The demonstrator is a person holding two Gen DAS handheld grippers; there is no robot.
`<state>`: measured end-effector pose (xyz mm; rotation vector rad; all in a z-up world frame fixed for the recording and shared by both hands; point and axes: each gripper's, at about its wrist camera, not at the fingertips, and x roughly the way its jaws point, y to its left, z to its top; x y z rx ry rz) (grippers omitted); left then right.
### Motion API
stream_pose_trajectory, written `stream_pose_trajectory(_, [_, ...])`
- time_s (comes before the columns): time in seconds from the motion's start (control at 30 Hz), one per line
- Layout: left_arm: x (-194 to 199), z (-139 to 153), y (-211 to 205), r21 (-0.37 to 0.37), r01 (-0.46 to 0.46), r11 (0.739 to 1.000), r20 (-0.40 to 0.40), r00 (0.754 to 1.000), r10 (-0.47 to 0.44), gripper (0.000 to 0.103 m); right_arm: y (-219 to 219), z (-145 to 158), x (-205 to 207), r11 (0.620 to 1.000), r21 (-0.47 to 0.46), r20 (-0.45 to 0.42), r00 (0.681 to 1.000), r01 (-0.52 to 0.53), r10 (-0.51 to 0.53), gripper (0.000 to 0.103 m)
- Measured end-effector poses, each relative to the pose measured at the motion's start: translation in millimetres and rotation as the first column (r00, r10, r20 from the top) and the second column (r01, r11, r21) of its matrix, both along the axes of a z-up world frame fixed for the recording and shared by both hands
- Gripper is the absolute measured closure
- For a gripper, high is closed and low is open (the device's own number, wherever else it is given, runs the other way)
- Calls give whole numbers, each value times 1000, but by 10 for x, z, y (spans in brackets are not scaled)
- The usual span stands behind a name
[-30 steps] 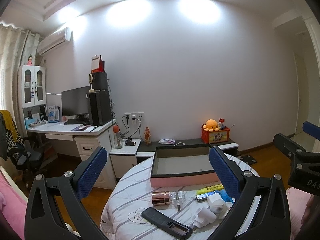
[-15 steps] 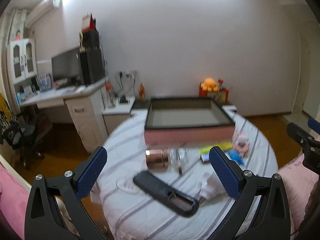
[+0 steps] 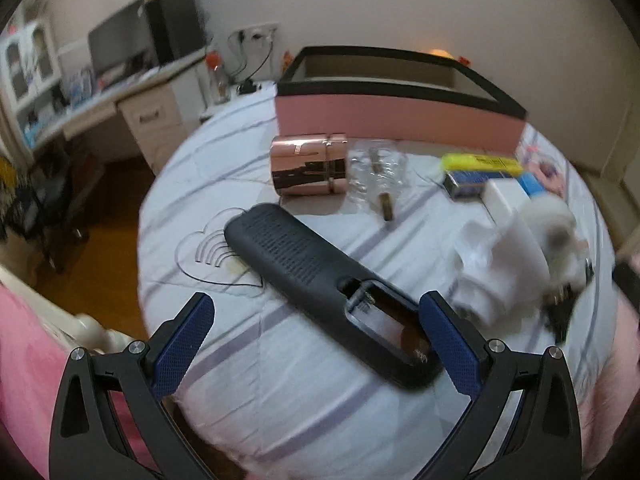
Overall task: Organize rigid objects
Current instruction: 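Grasp the black remote control with the left tool while the right tool grasps the black hair clip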
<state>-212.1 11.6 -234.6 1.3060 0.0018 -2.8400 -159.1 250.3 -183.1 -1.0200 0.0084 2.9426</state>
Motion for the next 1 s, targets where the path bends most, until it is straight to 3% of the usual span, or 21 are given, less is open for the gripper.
stream_pose_trajectory(0.13, [-58,-47,-105,55,-51,997,23,998,50,0,-27,-81,-16,1000,-14,30,999,-22,23,0])
stream_pose_trajectory(0.4, [-63,-85,-165,144,-65,988,62,996,56,0,-160,-269,-125,996,-50,83,994,-68,72,0])
stream_pose_trajectory(0.5, [-93,-80,-38,121,-37,992,57,998,30,0,-188,-343,-178,995,-63,104,991,-73,79,0])
stream_pose_trajectory(0.63, [-198,-147,129,16,9,1000,73,997,-10,0,-217,-434,-267,995,-71,114,990,-76,84,0])
stream_pose_trajectory(0.77, [-152,-129,8,28,101,995,83,991,-103,0,-140,-434,-240,996,-50,100,992,-76,80,0])
stream_pose_trajectory(1.0, [47,-114,-261,-6,111,994,79,991,-111,0,68,-432,-191,997,-64,94,994,-50,56,0])
